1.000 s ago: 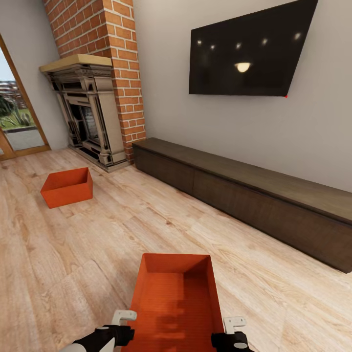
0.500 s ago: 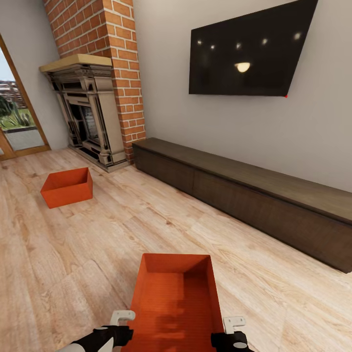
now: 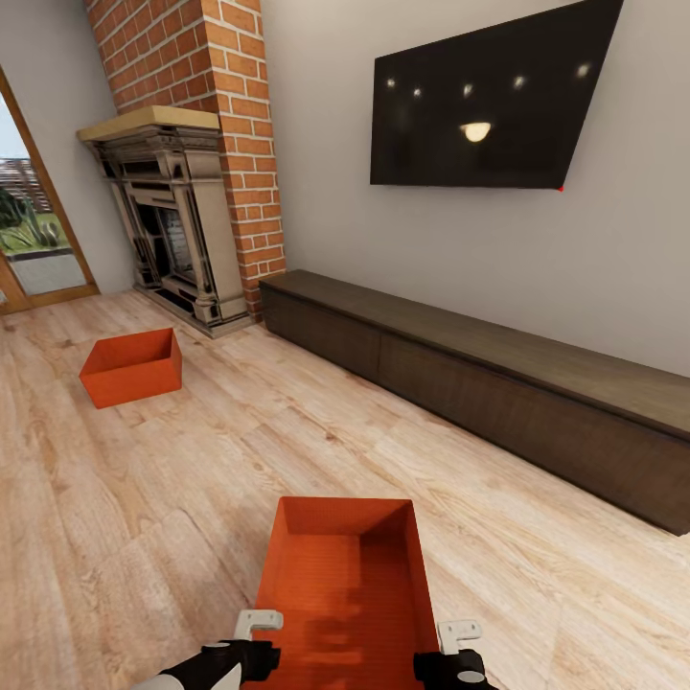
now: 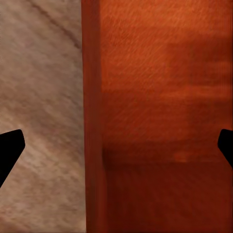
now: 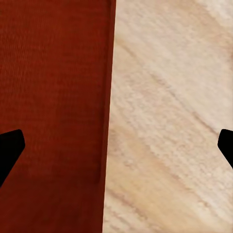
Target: Move the two storage containers from the living room to the garage. In the garage, place one container on the floor and stack the other container on top of it (either order is fine).
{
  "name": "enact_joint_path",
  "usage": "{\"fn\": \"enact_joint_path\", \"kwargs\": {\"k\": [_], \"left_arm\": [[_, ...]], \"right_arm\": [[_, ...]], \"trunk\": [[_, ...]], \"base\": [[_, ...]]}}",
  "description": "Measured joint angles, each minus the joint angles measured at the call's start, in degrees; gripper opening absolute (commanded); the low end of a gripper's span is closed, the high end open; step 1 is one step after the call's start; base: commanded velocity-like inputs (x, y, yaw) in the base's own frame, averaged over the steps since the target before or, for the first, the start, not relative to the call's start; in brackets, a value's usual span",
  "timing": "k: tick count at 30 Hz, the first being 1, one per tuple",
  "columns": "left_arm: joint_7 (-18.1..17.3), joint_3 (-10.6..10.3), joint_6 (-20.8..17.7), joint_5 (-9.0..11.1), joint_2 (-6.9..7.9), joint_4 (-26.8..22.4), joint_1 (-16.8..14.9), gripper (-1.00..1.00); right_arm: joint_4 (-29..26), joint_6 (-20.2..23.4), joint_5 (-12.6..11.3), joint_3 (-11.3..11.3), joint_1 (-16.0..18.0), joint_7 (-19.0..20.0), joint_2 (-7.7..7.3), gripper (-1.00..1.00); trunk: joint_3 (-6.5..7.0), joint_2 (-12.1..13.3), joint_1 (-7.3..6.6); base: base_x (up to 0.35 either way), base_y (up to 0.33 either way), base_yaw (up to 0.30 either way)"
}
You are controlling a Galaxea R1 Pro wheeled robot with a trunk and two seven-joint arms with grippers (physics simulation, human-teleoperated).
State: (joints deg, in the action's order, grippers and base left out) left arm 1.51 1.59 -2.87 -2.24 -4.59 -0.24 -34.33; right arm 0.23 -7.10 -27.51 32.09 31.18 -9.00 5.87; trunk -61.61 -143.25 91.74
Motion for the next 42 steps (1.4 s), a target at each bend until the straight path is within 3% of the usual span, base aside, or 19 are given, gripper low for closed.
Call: {"fn": "enact_joint_path", "kwargs": {"k": [42], "left_arm": [[0.1, 0.1, -0.1, 0.1, 0.83, 0.0, 0.0, 1.00]], "right_arm": [[0.0, 0.0, 0.1, 0.0, 0.0, 0.1, -0.17, 1.00]], "trunk": [[0.00, 0.0, 0.00]], "base": [[0.000, 0.000, 0.000]]}}
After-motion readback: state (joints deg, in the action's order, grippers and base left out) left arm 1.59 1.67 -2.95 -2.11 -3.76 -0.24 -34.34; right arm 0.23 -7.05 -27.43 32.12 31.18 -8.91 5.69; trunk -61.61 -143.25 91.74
